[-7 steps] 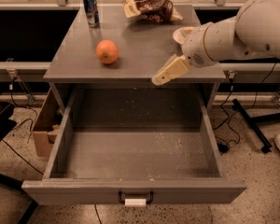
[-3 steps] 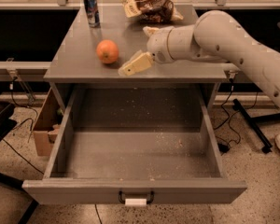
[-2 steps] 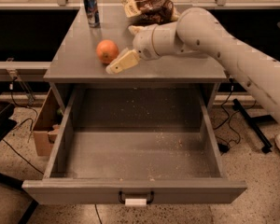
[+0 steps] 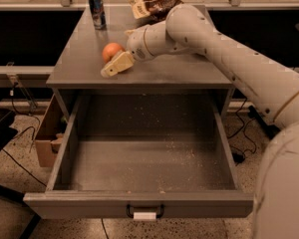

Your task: Place orange into top drawer

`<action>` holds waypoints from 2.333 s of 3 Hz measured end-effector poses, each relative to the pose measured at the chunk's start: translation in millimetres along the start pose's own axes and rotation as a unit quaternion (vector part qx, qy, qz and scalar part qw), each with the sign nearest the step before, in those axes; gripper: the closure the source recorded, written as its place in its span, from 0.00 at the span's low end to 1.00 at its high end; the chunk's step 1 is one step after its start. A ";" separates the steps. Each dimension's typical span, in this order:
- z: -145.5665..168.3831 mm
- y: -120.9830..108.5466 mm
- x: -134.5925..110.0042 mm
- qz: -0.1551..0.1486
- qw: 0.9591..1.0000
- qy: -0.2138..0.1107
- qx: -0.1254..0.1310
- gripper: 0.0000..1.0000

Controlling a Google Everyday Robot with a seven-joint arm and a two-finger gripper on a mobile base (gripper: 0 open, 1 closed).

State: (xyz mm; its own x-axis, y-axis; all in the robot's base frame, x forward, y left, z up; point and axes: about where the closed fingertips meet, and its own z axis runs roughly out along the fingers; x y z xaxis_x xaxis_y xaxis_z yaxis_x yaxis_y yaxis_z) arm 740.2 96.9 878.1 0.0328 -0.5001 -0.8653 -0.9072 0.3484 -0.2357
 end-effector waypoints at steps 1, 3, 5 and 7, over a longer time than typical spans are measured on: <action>15.1 -4.6 1.8 0.013 1.000 0.021 0.010 0.18; 26.0 -7.9 4.6 0.023 0.999 0.035 0.020 0.72; 16.6 -4.3 -2.1 0.014 0.999 0.042 0.025 1.00; -92.4 36.4 -42.8 0.030 0.993 0.040 0.106 1.00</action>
Offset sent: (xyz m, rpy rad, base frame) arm 0.0283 0.0169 -0.0169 -0.0613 0.0482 -0.1156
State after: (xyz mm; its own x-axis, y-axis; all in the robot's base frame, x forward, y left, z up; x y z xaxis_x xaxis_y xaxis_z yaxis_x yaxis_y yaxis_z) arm 667.1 57.7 947.4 -0.0598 -0.5317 -0.8448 -0.7978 0.5341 -0.2797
